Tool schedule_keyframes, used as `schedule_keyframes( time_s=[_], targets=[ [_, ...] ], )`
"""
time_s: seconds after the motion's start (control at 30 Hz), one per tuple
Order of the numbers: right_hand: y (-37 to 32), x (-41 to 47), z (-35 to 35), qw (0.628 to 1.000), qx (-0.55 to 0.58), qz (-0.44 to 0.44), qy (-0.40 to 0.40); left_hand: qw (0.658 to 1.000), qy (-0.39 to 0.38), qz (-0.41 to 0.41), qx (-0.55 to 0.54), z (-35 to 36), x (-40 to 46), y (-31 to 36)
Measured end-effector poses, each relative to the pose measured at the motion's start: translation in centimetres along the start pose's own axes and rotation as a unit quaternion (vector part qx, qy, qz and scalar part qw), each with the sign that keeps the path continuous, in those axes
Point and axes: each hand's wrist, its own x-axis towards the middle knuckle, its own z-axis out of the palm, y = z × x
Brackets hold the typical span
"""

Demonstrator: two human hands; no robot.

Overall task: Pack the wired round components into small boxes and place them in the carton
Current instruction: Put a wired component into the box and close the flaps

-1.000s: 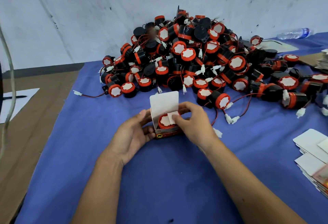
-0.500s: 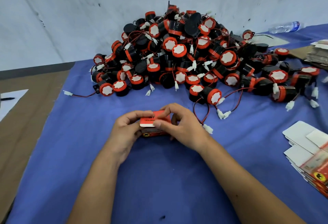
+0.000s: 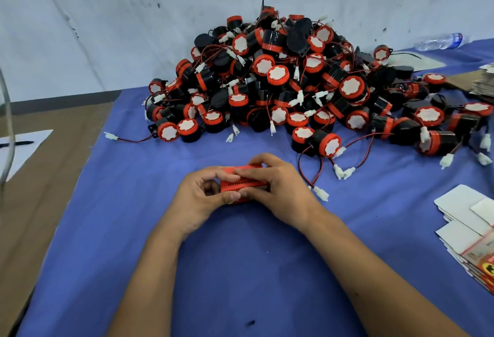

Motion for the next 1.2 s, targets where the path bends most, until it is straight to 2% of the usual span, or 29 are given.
schedule_keyframes(
  time_s=[0.13,0.23,0.43,0.67,0.8,0.9,1.03,1.2],
  targets=[
    [0.2,-0.3,-0.4,0.999,-0.018,-0.021,-0.033,0.999,-0.017,-0.016,0.037,-0.4,-0.4,0.3],
    [0.0,-0.4,-0.6,0.999,-0.027,-0.035,-0.024,0.997,-0.010,-0.011,0.077,-0.2,-0.5,0.3],
    [-1.3,0.0,-0.1,0.997,0.017,0.008,0.079,0.991,0.012,0.002,0.137,0.3,-0.2,0.4],
    [-1.0,-0.1,0.3,0.991,0.094,0.071,-0.057,0.991,0.030,0.012,0.132,0.5,0.0,0.2],
    [-0.9,-0.1,0.0,0.977,0.176,0.088,-0.086,0.998,0.033,0.023,0.042,0.1,-0.2,0.2],
    [-1.1,-0.3,0.4,0.972,0.221,0.078,-0.015,0.997,0.070,0.041,-0.011,0.0,-0.1,0.2],
    [-0.4,-0.7,0.3,0.962,0.217,0.105,0.125,0.991,0.104,0.070,0.041,0.4,0.0,0.1],
    [0.1,-0.9,-0.3,0.978,0.159,0.064,0.118,0.972,0.131,0.131,0.145,0.7,-0.2,-0.1]
  ],
)
